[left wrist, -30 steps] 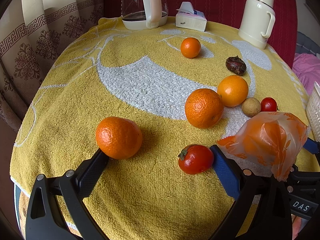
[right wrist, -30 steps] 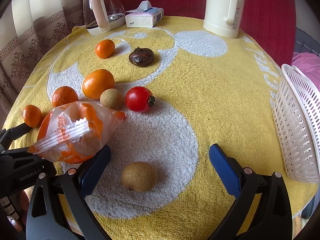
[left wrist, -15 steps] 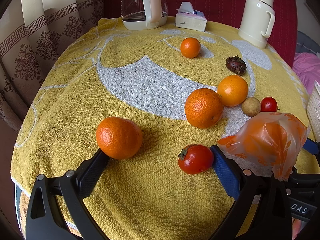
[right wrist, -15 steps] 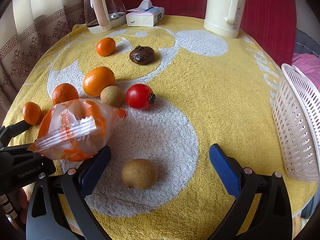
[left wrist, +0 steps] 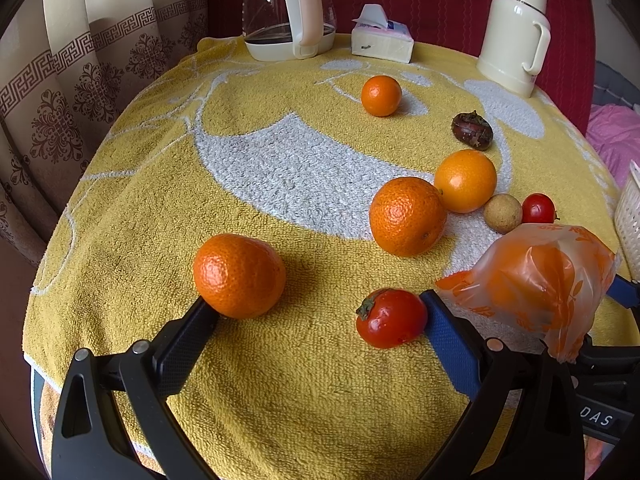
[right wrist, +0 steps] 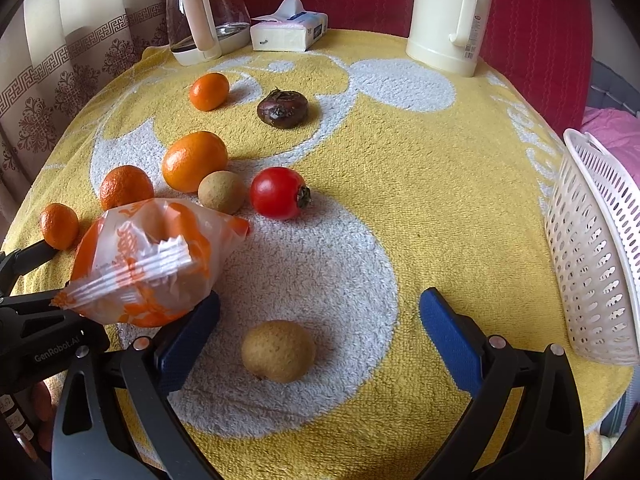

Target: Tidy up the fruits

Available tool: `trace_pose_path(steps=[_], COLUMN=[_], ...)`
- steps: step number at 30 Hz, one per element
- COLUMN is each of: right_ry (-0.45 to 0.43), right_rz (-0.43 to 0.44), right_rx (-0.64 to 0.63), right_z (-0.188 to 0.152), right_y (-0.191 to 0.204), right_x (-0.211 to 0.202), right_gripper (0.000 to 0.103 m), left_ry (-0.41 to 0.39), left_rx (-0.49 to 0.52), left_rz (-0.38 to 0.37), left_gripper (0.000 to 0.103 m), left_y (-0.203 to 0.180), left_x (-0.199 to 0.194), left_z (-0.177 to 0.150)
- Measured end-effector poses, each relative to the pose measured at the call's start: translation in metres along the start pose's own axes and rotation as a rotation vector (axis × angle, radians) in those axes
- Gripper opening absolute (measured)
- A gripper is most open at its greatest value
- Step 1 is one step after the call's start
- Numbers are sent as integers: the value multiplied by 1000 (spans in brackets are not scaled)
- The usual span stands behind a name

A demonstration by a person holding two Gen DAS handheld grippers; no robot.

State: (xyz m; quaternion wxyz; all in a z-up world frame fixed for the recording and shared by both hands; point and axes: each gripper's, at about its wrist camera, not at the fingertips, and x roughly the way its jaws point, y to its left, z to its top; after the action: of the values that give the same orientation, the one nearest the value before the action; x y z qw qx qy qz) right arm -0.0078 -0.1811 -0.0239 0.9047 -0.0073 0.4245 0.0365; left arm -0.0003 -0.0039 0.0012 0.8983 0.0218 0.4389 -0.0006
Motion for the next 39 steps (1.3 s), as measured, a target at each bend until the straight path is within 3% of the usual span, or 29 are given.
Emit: trace_pose_path(steps=[7,14,22,30,35,39], right_ry=[-23,-70,-136,-219,-234,-230], right_rz=[13,28,100,242,288,290], right_rx=[6,-78,-113,-56,-38,-92], right_z=[-3,-14,-23,-29,-25,-14], right_y=[-3,7,11,-3,-2,14], right_x=[-11,-30,-49,-70,-73,-68], right_gripper=[101,101,101,101,101,100], left_ry=[-18,-46,-93,-152,-163,-149], left_rx=[-17,-31,-66,-133,-151,-167], left_rz=[-5,-29,-58,-89,-61,-46], left_gripper=[98,98,98,98,98,98], left_y=[4,11,25,53,65,72], left_x=[-7,-21,-42,-60,-58,-52], left_z=[0,-3,-4,-8,-7,-6])
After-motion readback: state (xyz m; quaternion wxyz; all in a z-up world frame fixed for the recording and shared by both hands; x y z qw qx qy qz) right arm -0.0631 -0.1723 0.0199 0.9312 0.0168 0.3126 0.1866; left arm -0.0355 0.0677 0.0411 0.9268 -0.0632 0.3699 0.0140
